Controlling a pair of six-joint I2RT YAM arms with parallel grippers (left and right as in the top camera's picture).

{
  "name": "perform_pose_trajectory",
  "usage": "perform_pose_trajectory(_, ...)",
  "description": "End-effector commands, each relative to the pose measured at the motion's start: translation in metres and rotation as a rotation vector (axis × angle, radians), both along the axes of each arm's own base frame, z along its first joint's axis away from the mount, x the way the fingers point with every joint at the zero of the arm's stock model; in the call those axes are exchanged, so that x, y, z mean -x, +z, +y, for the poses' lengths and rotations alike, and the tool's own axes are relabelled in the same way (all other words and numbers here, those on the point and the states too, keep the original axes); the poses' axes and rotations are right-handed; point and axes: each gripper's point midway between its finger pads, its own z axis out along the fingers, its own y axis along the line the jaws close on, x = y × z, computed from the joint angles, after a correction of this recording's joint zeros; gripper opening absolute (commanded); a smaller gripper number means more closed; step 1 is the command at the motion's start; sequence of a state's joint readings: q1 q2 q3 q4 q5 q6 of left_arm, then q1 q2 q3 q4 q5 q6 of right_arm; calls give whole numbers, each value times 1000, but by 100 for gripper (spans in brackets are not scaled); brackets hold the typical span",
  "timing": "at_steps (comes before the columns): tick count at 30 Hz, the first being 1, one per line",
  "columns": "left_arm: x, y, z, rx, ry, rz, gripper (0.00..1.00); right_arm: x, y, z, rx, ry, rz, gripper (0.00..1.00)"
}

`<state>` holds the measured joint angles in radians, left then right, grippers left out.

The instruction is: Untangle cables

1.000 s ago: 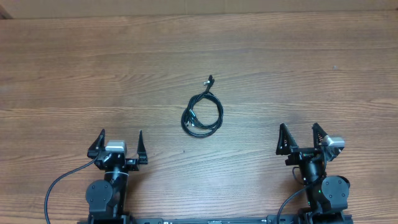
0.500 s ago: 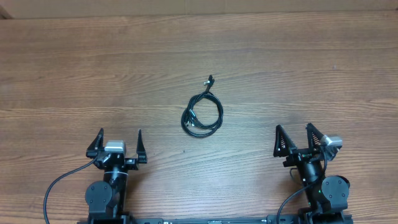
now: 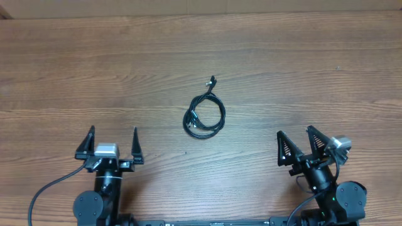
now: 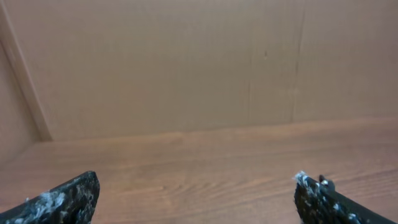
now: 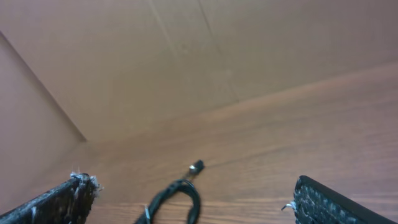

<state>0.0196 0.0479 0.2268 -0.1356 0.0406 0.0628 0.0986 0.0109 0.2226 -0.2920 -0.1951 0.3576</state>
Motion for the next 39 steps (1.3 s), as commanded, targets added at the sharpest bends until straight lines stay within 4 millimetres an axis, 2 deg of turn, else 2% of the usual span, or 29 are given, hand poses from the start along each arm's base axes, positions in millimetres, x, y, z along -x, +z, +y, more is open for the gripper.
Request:
perform_pose_trajectory(1,-1,31,-12,-22,-64,1,100,14,32,4,-20,32,-42,100)
perform_pose_trajectory(7,-12,47,-24,-16,-137,116,100,26,51,3,-20,32,-45,100)
perform_pose_trajectory(13,-29,80,-38,0,-224,229,100,29,60,2,-17,31,-6,100)
perform_pose_trajectory(18,-42,106,-65,41,-394,357,100,20,70,3,-12,32,54,100)
perform_pose_trajectory(26,-74,120,-97,152,-602,540,100,-7,89,6,20,32,215,100)
perform_pose_trajectory(29,-98,114,-116,230,-732,646,100,-24,92,7,72,40,326,100)
perform_pose_trajectory(32,-112,101,-122,268,-744,746,99,-33,97,11,72,58,382,100)
perform_pose_trajectory(35,-128,77,-137,271,-761,885,100,-46,101,23,60,121,435,100)
perform_pose_trajectory(39,-142,41,-152,237,-730,1016,99,-60,94,32,49,170,509,100)
